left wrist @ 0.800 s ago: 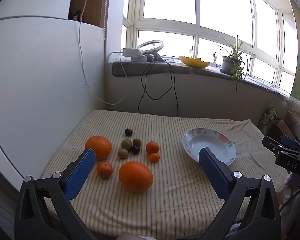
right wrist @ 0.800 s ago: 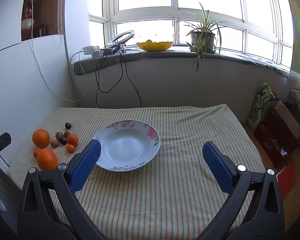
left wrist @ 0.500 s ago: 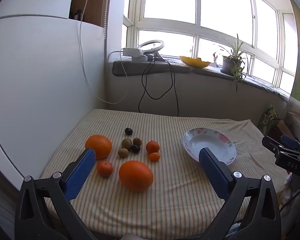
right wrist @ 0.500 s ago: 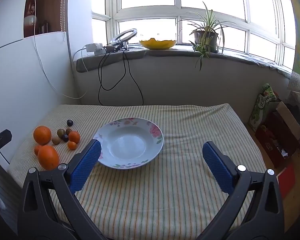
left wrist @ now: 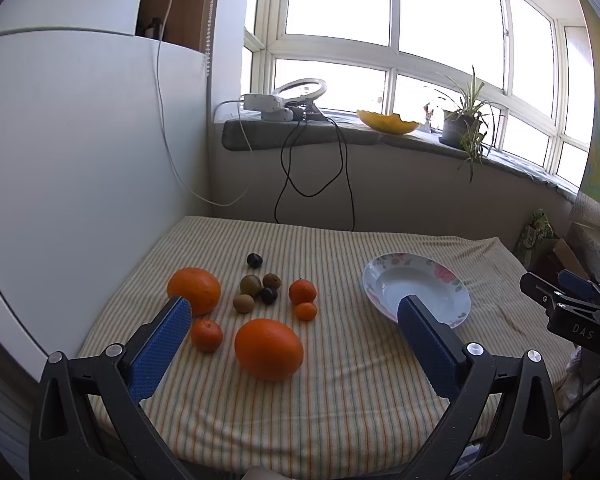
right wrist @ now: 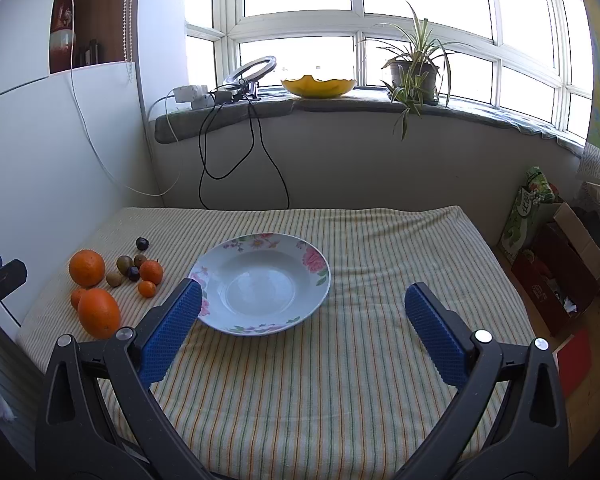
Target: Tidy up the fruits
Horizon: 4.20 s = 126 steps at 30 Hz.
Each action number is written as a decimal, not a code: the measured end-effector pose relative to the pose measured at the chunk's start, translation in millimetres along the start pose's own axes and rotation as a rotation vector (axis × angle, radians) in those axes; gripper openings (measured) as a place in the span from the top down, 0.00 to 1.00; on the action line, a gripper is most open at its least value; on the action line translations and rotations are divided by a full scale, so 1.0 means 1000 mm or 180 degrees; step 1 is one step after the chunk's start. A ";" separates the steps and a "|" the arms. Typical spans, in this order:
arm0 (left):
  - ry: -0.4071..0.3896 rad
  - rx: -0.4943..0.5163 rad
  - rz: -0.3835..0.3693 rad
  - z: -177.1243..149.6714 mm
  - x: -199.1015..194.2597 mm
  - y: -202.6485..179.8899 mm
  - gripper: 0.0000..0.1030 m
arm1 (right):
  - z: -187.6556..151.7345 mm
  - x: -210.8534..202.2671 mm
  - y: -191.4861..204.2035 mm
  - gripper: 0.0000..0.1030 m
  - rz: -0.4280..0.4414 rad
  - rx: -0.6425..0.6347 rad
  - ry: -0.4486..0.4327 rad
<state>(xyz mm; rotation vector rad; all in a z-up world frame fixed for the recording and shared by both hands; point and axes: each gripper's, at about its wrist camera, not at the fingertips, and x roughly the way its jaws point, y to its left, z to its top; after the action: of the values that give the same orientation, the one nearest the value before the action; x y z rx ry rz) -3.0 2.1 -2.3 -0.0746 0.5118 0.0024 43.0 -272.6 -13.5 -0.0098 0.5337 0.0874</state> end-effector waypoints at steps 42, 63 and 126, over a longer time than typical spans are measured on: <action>0.0010 -0.0004 -0.0033 -0.002 0.003 -0.005 0.01 | -0.004 0.004 0.002 0.00 0.0051 0.0031 0.0049; 0.0109 -0.0076 -0.0013 -0.006 0.015 0.007 0.01 | -0.007 0.015 0.009 0.00 0.0102 -0.0009 0.0130; 0.0937 -0.1041 -0.0646 -0.074 0.116 0.066 0.32 | -0.028 0.200 0.202 0.21 0.2579 -0.0440 0.2187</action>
<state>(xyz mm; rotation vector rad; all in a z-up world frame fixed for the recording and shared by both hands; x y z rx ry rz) 60.4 61.0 -128.4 -0.4516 0.7930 -0.1251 182.5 -55.8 -136.5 0.0441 1.1936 0.9371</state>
